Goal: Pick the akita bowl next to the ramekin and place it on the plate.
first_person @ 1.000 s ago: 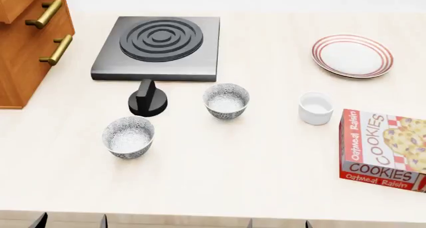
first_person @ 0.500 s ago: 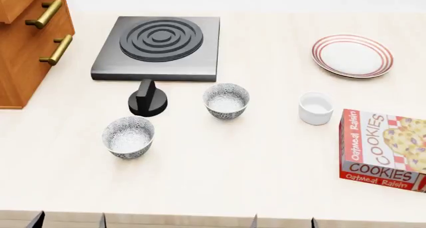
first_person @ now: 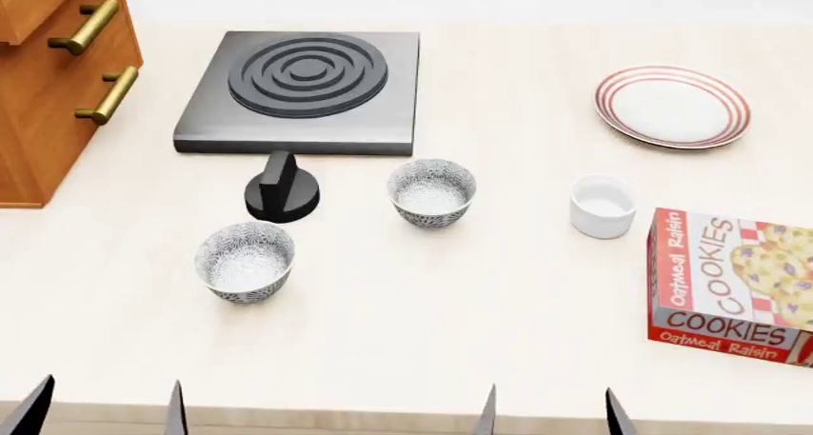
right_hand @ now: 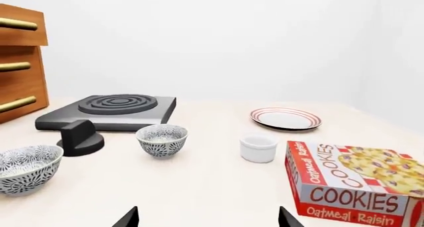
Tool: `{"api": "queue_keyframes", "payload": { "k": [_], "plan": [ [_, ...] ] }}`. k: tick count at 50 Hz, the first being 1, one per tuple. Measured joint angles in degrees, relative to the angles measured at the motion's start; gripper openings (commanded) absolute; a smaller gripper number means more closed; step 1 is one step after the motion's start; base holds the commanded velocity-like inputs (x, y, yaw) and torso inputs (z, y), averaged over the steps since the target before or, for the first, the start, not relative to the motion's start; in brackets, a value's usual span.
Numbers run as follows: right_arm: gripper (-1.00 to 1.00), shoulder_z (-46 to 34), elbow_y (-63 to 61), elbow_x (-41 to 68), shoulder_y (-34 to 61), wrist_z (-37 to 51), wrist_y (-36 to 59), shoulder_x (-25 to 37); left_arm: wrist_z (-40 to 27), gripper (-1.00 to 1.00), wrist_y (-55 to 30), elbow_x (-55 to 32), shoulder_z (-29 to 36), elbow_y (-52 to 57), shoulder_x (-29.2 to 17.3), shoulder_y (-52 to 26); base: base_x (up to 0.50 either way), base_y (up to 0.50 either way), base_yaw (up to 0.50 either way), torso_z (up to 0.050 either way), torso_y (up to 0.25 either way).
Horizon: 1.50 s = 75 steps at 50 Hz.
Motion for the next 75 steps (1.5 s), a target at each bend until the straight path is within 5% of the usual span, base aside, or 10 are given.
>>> {"api": "queue_keyframes", "payload": {
  "k": [50, 75],
  "plan": [
    [1.0, 1.36, -41.85, 4.51, 4.63, 2.8, 34.38, 7.44, -0.57, 1.0, -42.05, -5.34, 3.47, 43.34, -4.86, -9.28, 0.0, 0.0, 0.0, 0.0, 0.0],
    [1.0, 2.39, -48.27, 7.67, 6.18, 4.99, 38.78, 8.77, -27.53, 1.0, -39.28, -31.71, 10.72, 46.05, -23.11, -17.91, 0.0, 0.0, 0.0, 0.0, 0.0]
  ]
}}
